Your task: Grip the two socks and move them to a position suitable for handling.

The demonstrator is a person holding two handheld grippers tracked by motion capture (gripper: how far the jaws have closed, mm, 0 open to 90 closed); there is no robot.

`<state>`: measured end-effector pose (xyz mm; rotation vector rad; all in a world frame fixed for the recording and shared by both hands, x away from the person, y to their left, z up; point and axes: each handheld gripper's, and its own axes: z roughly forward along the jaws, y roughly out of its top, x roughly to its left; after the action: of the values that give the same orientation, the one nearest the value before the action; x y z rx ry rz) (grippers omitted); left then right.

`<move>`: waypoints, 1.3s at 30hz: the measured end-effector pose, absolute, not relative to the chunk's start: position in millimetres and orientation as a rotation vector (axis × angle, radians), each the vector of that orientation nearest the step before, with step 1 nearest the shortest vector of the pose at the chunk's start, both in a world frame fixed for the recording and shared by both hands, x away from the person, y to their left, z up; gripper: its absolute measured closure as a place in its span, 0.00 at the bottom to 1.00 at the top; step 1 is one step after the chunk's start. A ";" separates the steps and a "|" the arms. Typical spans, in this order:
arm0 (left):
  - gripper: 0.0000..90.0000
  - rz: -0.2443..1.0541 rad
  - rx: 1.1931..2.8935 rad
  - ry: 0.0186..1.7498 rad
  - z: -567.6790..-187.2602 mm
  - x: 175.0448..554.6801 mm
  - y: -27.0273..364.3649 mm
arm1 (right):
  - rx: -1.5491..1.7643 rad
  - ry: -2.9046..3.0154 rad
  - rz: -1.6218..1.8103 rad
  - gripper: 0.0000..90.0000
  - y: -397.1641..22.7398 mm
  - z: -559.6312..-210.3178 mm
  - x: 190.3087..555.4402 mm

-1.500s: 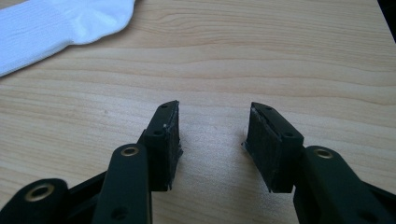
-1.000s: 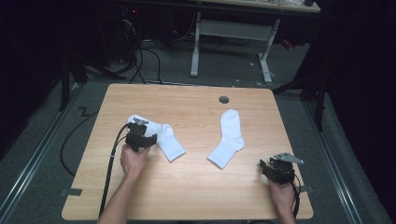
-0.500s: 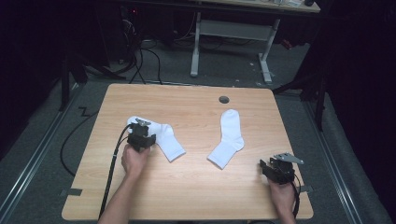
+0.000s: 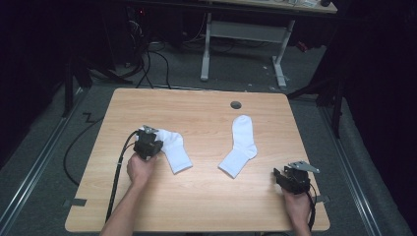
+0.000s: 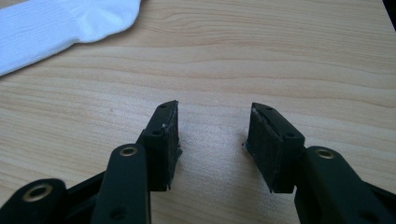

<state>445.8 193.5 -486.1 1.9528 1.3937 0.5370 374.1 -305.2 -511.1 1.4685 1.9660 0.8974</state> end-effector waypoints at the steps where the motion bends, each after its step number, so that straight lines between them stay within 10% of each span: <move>1: 0.95 0.535 1.944 1.378 -483.1 444.1 192.7 | 1.468 1.966 0.898 0.59 -305.2 -511.2 374.1; 39: 0.96 0.482 1.902 1.033 -426.3 409.5 125.6 | 1.455 1.975 0.898 0.59 -304.4 -511.1 373.6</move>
<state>409.5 125.6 -426.3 1.9024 1.0335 0.4819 373.6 -304.4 -511.1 1.4553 1.9748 0.8979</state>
